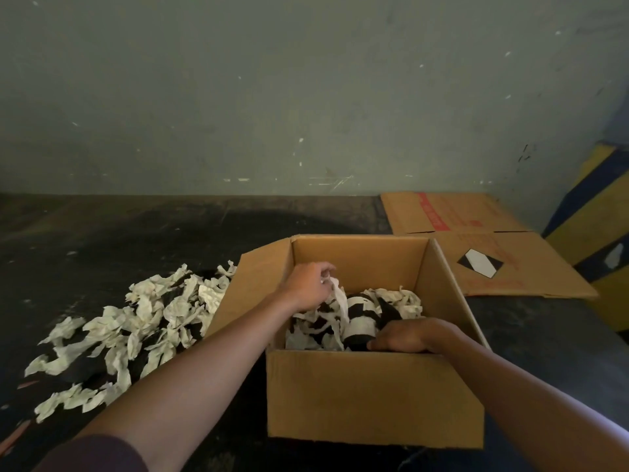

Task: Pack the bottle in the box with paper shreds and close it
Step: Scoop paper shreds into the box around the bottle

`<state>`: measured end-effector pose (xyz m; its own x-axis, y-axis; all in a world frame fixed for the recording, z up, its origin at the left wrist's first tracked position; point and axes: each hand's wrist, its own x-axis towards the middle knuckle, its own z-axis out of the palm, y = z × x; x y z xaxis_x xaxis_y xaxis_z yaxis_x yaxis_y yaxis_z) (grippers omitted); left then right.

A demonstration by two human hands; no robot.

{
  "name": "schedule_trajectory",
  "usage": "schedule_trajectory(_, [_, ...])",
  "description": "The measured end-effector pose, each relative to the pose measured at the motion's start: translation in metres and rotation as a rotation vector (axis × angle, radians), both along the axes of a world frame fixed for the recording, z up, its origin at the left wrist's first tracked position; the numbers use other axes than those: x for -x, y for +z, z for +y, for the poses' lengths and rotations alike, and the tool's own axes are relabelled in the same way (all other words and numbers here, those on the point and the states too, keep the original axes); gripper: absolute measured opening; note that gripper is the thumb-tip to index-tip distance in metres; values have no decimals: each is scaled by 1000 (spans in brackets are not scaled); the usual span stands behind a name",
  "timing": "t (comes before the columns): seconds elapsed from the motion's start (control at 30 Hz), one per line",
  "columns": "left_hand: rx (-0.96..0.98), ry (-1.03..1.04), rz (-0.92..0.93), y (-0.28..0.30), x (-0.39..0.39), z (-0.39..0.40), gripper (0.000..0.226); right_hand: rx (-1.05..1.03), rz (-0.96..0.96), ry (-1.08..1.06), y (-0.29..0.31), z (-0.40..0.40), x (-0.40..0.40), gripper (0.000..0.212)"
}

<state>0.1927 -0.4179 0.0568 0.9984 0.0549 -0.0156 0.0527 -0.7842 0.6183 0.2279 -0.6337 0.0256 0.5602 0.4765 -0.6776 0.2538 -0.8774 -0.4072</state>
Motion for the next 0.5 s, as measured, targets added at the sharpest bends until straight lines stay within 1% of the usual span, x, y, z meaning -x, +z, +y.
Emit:
schedule_trajectory(0.07, [-1, -44, 146, -10, -2, -3, 64, 20, -14, 3, 0, -4, -1, 46])
schedule_trajectory(0.13, [-9, -39, 260, -23, -3, -6, 73, 27, -7, 9, -2, -10, -2, 45])
schedule_trajectory(0.17, [-34, -36, 327, -30, -3, -9, 73, 30, 1, 15, -3, -13, -3, 44])
schedule_trajectory(0.23, [-156, -77, 506, -43, -2, -18, 70, 53, -7, 43, -4, -18, -7, 44])
schedule_trajectory(0.33, [-313, -204, 734, -60, -3, -27, 71, 133, 5, 97, -11, -24, -17, 45])
schedule_trajectory(0.43, [-372, -312, 896, -71, -4, -34, 64, 261, 34, 139, -27, -28, -27, 50])
schedule_trajectory(0.47, [-388, -312, 933, -73, -5, -35, 60, 300, 34, 156, -31, -29, -32, 50])
schedule_trajectory(0.5, [-409, -310, 924, -75, -7, -35, 56, 326, 23, 165, -32, -29, -37, 50])
